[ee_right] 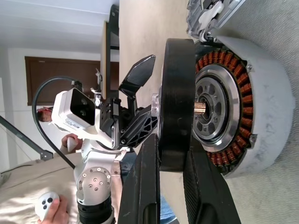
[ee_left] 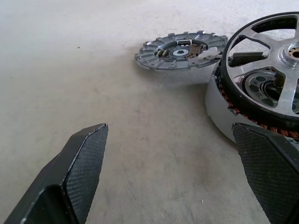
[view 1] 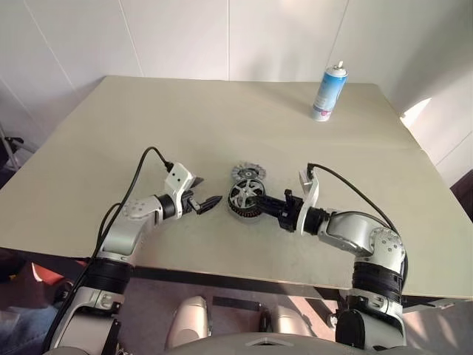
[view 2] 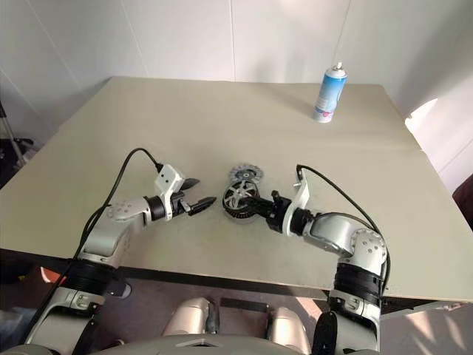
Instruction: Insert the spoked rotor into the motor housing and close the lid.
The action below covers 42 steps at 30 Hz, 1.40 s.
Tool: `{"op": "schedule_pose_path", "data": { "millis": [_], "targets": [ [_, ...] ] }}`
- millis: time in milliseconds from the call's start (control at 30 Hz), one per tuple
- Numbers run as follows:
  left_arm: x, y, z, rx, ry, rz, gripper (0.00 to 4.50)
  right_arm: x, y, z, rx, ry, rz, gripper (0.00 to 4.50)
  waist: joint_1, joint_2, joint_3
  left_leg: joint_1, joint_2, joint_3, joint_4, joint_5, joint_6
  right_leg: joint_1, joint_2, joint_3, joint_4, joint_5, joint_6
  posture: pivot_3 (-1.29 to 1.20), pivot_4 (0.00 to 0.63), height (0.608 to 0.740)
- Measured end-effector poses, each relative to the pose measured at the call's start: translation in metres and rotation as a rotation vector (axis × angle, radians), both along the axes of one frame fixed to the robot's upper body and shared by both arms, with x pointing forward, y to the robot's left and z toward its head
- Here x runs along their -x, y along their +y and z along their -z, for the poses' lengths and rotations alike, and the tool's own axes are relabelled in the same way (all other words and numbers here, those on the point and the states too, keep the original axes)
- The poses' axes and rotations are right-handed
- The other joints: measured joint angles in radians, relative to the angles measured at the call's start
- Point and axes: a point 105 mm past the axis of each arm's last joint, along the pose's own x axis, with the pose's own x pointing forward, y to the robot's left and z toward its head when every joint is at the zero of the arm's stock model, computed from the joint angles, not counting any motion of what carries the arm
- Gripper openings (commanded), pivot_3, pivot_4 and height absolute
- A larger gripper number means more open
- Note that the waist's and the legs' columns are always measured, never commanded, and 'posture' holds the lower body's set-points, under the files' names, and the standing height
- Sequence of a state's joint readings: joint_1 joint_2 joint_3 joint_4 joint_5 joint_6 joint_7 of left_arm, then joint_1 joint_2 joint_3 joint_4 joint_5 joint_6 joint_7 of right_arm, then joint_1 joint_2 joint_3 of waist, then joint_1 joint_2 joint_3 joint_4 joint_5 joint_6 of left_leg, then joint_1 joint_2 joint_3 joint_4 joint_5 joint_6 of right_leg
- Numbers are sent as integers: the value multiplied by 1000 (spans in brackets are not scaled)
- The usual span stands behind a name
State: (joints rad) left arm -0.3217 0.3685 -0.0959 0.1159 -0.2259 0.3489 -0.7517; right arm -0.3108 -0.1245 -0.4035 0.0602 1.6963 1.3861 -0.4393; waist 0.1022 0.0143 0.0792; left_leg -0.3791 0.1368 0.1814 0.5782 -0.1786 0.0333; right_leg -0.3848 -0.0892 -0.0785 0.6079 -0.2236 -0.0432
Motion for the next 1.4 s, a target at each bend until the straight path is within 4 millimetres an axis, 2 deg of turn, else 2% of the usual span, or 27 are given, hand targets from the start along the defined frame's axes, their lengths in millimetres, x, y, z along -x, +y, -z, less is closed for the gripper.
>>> {"op": "schedule_pose_path", "data": {
  "millis": [233,400,600,833,1400],
  "targets": [
    [0,0,0,-2,0,2,4500,-1,1,-2,3,19,3,543,0,0,0,0,0,0,0,0,0,0,0,0,0,0,0,0,0,740],
    [0,1,0,-4,0,1,4500,-1,2,1,15,38,8,1970,0,-1,-1,-1,0,0,0,0,0,0,0,0,0,0,0,0,0,740],
    [0,1,0,-5,0,-1,4500,-2,-4,-7,42,-10,11,1970,1,-2,-1,-1,0,0,0,0,1,0,0,0,0,0,0,0,0,740],
    [0,0,0,-4,0,1,4500,-2,-16,-26,52,-124,11,1970,2,-3,-2,-2,0,0,1,-1,1,0,0,0,0,0,0,0,0,740],
    [-3,-1,0,-7,5,11,4500,-2,-28,-11,164,-158,22,1970,3,-4,-2,-2,0,0,2,-1,2,0,0,0,-1,1,-1,0,0,740]
  ]
}}
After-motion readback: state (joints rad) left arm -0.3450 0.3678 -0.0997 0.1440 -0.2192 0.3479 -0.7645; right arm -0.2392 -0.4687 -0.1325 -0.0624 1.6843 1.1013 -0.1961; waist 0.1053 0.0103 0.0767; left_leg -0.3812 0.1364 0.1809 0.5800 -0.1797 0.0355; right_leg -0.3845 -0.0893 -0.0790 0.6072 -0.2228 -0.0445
